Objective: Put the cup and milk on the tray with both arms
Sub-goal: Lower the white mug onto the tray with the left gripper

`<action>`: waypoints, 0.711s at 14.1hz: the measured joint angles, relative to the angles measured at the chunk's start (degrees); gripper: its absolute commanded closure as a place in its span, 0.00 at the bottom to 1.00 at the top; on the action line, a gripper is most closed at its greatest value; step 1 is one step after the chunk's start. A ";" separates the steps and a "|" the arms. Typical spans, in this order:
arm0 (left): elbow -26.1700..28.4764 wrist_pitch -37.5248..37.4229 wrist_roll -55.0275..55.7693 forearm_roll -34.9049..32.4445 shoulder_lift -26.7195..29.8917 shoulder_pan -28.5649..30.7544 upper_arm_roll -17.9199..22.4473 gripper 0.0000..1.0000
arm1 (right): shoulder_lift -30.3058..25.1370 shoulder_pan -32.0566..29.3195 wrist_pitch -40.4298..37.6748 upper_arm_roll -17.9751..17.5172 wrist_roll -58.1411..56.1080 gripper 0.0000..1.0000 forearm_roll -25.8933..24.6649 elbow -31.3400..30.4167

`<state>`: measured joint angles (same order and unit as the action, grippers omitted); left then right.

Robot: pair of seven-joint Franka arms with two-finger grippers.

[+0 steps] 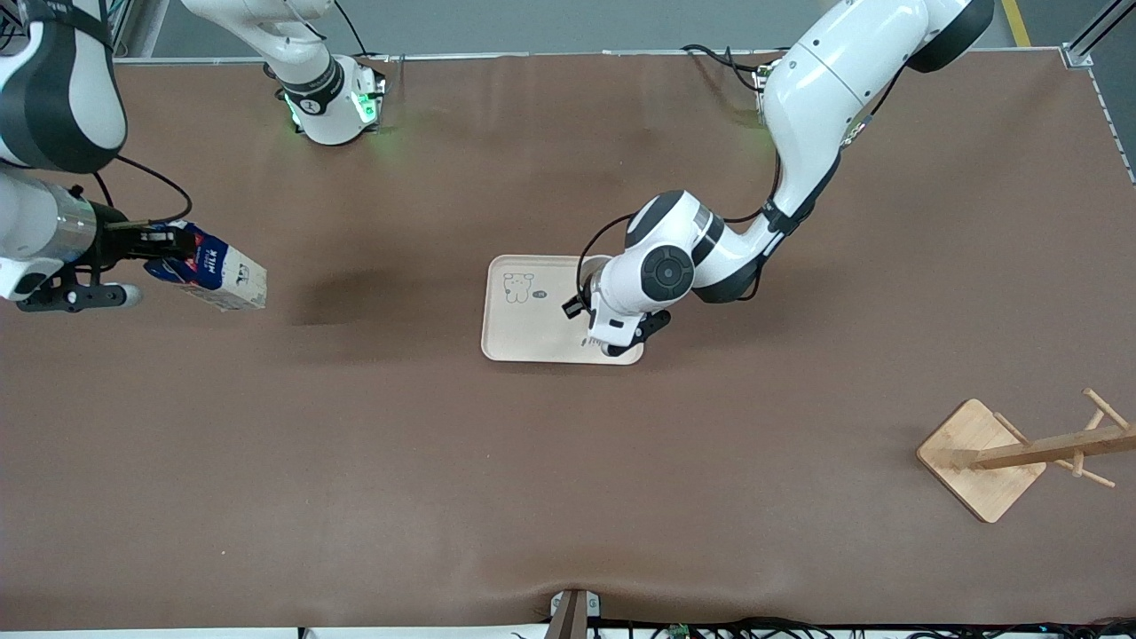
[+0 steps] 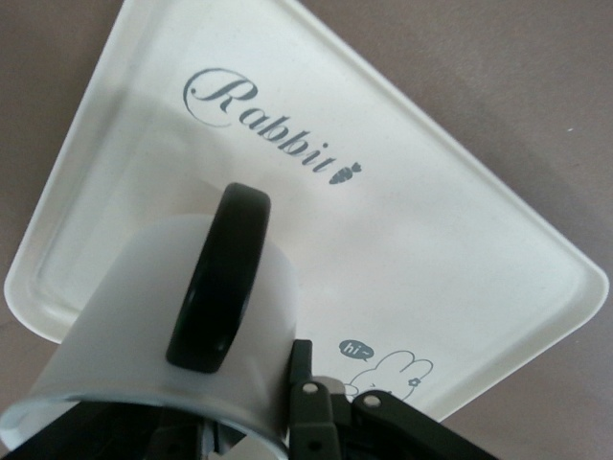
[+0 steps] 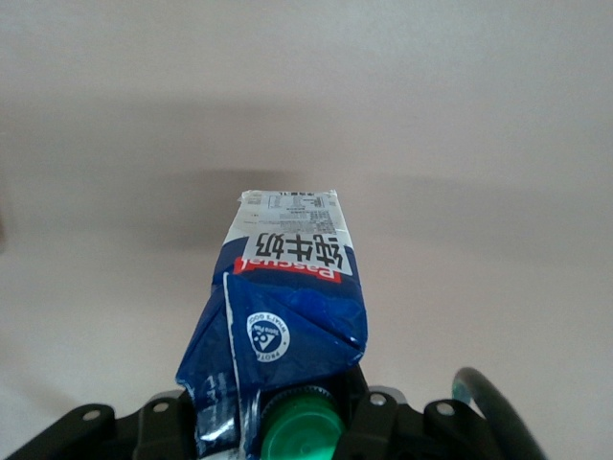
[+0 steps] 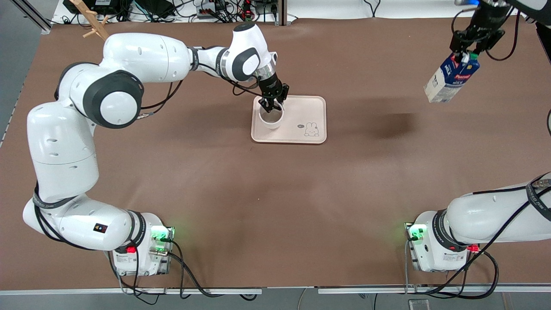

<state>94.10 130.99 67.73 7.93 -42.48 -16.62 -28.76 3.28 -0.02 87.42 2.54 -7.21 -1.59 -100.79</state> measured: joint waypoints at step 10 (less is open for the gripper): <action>-2.66 -7.60 0.17 5.30 -1.45 0.45 2.42 1.00 | 2.99 9.95 -1.06 -0.40 2.12 1.00 0.91 7.03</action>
<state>91.44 123.40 67.91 13.24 -43.92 -16.16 -26.34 6.27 9.94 86.36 2.14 -5.09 -0.67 -93.76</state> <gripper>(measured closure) 0.921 0.502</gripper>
